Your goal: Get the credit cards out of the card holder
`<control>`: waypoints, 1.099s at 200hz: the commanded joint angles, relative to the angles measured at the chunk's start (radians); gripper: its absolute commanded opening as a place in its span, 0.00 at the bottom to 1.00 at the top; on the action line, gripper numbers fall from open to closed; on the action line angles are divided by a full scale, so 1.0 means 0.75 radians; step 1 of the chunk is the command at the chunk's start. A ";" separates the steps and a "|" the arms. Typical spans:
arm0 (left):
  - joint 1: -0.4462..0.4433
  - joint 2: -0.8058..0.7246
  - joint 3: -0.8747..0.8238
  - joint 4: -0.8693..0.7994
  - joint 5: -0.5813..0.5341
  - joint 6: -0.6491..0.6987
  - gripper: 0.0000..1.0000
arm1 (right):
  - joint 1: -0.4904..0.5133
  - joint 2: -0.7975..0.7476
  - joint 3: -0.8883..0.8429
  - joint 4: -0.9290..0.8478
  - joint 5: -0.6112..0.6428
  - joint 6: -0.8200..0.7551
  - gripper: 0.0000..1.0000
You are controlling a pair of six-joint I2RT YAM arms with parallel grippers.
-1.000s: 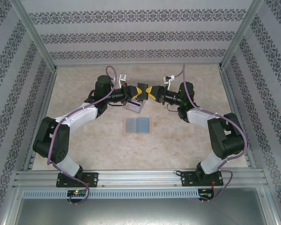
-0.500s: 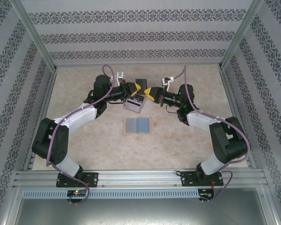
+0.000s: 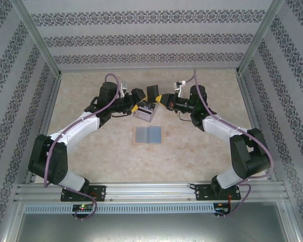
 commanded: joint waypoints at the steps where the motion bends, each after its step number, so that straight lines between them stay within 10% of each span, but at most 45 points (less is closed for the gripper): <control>1: 0.045 -0.042 0.015 -0.277 -0.157 0.151 0.91 | 0.026 0.007 0.077 -0.282 0.087 -0.333 0.00; 115: 0.206 -0.154 -0.185 -0.500 -0.249 0.321 0.99 | 0.195 0.361 0.714 -1.202 0.534 -1.632 0.00; 220: 0.216 -0.142 -0.171 -0.545 -0.195 0.372 0.99 | 0.176 0.634 1.082 -1.451 0.653 -1.995 0.00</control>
